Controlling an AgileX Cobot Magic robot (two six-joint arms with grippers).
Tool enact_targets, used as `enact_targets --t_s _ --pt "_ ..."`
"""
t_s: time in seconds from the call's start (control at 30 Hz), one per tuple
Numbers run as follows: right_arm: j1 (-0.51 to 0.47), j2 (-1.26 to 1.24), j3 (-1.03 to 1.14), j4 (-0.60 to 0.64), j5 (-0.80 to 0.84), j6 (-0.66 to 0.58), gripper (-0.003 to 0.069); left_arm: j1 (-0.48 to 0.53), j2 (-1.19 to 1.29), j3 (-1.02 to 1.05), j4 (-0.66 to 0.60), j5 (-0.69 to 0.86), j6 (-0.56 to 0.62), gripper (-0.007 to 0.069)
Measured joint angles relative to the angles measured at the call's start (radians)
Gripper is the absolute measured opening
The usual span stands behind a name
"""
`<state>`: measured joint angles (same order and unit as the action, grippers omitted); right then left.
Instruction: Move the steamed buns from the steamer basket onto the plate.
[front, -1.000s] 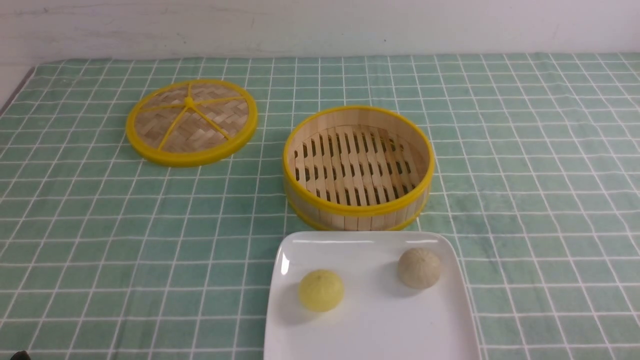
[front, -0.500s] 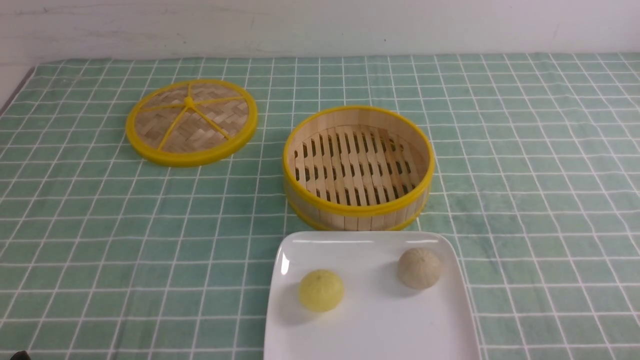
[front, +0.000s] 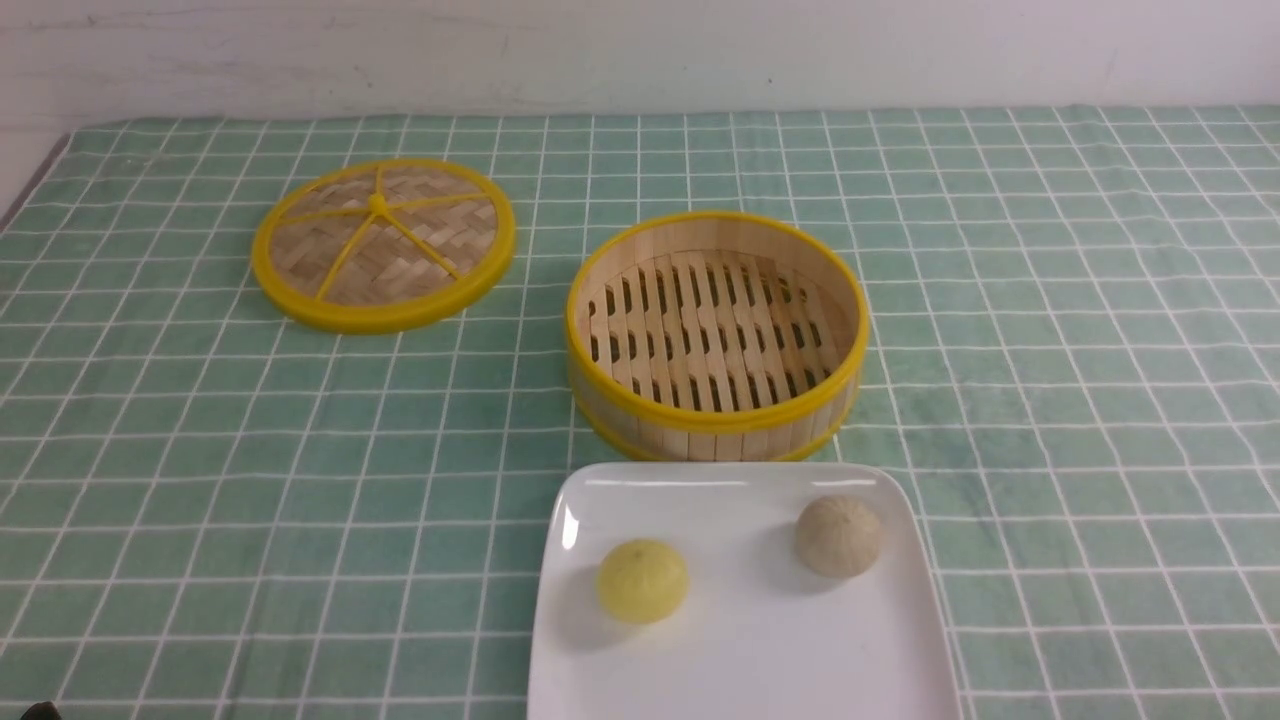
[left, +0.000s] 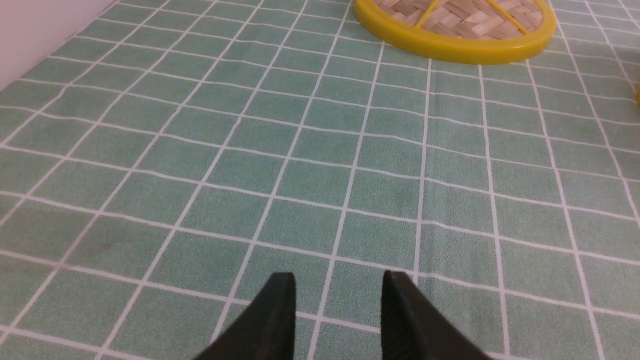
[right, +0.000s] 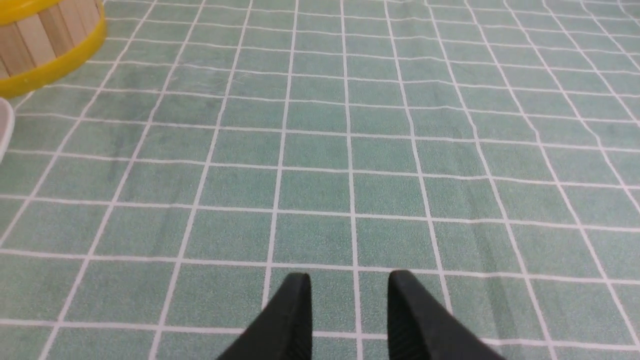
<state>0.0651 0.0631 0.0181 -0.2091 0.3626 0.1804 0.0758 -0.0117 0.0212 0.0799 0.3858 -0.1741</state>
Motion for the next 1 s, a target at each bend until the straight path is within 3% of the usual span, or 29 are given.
enact_targets --t_s 0.3,1.0 --pt "0.000 0.000 -0.001 0.164 0.002 -0.236 0.0240 0.000 0.000 0.000 0.000 0.000 0.000 0.0274" --pt "0.000 0.000 -0.001 0.174 0.002 -0.248 0.0240 0.000 0.000 0.000 0.000 0.000 0.000 0.0274"
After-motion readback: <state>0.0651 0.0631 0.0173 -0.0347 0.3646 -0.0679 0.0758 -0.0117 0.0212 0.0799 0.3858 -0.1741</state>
